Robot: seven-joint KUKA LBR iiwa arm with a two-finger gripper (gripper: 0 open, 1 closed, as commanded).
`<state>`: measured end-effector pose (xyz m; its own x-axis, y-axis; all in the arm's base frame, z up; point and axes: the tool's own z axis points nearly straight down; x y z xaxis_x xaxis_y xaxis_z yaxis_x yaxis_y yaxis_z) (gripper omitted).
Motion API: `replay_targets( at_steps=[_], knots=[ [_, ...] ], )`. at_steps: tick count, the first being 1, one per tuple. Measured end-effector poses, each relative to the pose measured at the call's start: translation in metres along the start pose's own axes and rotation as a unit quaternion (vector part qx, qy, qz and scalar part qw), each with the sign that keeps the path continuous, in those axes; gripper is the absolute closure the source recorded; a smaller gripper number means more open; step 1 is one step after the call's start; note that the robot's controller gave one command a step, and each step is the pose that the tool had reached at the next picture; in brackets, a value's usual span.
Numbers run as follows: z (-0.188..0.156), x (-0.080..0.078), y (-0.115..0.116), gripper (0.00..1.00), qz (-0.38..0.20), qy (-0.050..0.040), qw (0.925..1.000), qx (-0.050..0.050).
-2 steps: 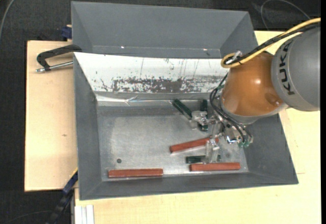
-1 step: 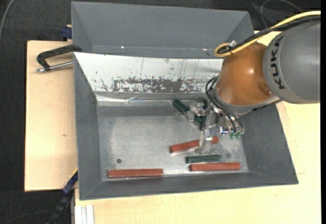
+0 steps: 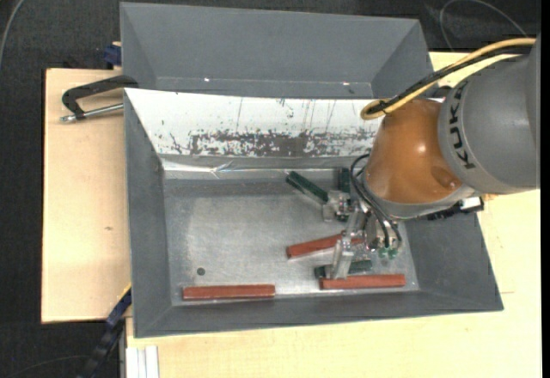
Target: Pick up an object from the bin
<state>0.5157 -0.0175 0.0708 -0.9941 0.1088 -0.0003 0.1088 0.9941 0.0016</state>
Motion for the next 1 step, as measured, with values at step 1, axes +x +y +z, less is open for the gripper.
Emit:
replay_targets(
  at_steps=[1],
  knots=[
    [-0.0010, -0.0010, 0.0006, 0.00, 0.000, -0.0013, 1.0000, 0.000]
  ],
)
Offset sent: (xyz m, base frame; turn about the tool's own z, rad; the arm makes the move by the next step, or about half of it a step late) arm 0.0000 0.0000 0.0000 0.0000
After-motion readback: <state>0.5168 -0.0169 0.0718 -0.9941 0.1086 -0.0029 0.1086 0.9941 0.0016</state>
